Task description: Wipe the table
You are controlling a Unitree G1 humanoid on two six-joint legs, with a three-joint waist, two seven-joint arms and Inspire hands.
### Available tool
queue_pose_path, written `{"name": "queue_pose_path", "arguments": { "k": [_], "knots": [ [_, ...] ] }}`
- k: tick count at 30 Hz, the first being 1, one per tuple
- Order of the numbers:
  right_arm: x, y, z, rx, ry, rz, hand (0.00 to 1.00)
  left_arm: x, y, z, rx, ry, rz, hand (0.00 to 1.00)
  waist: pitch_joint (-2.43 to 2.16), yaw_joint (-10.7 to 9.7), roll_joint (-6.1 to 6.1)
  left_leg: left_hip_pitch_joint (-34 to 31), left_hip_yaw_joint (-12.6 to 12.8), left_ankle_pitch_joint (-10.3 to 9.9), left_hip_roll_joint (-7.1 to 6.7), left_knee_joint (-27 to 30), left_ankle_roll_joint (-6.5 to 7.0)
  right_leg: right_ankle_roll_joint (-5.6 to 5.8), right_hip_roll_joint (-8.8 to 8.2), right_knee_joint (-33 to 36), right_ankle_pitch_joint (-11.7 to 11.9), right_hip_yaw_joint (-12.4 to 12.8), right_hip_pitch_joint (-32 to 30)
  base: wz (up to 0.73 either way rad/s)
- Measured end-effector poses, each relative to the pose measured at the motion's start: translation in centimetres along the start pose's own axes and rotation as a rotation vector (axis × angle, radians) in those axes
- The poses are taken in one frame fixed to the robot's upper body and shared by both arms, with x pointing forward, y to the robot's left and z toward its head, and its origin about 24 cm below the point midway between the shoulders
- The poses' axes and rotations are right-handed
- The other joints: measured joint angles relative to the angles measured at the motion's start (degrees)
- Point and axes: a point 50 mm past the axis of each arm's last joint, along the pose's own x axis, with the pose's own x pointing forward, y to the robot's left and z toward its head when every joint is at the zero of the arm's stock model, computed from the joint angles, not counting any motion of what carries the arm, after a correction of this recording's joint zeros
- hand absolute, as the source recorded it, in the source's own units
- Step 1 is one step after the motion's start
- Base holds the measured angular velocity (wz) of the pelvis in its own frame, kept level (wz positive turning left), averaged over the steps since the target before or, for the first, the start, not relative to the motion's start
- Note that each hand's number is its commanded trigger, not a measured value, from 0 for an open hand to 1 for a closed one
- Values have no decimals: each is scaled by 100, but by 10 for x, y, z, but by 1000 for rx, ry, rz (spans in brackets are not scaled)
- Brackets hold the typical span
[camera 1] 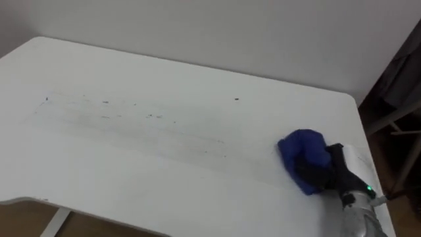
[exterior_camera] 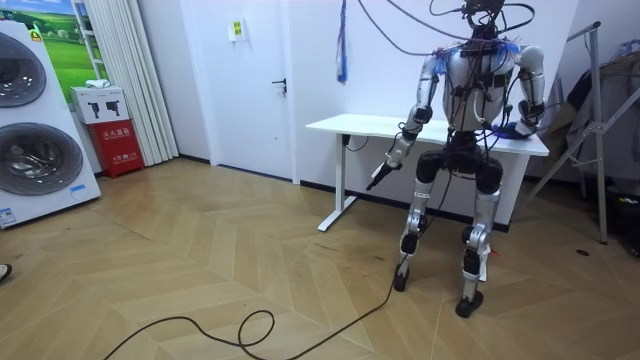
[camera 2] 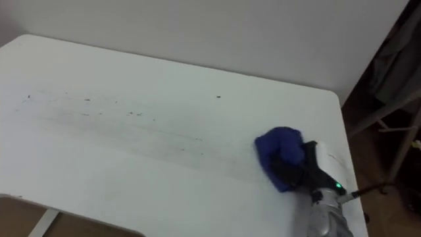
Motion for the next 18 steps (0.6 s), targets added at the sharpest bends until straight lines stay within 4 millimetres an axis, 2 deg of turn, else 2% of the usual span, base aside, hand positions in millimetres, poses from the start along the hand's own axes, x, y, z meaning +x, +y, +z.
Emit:
{"name": "queue_pose_path", "arguments": {
  "k": [1,2,4,7,10,12,14,18],
  "knots": [
    [-4,-9,-22,11,80,-35,100,0,1,-7,-11,27,4,0,0,-67,-15,19,-48,-14,-41,16,15,32,-33,-5,-20,-55,62,14],
    [-11,-13,-38,45,148,-58,100,-1,1,-14,-17,54,5,0,-22,-112,-31,25,-47,-21,-56,25,24,38,-51,2,-24,-65,74,10],
    [-18,-17,-55,85,215,-82,100,-1,3,-20,-21,78,6,0,-43,-203,-34,30,-49,-55,-58,87,35,38,-55,6,-24,-65,117,0],
    [-23,-20,-65,92,250,-92,100,0,6,-18,-23,70,9,0,-45,-306,-49,17,-52,-112,-55,170,35,40,-56,31,-25,-43,138,-3],
    [-24,-19,-66,87,253,-85,100,5,9,-3,-33,24,15,0,-46,-308,-46,28,-42,-115,-51,195,32,38,-57,66,-23,-23,131,-5],
    [-22,-19,-63,75,243,-80,100,6,9,5,-40,-5,15,0,-46,-279,-35,50,24,-112,-29,184,31,37,-48,124,-23,88,79,-16],
    [-15,-20,-53,72,218,-86,100,7,7,15,-39,-39,5,0,-24,-261,-40,56,90,-109,-27,170,34,17,-49,130,-10,168,25,-20],
    [-10,-22,-41,9,157,-88,100,7,5,24,-41,-69,-3,0,-11,-260,-27,30,154,-111,-21,120,34,1,-26,129,0,341,-101,-19]
  ]
}}
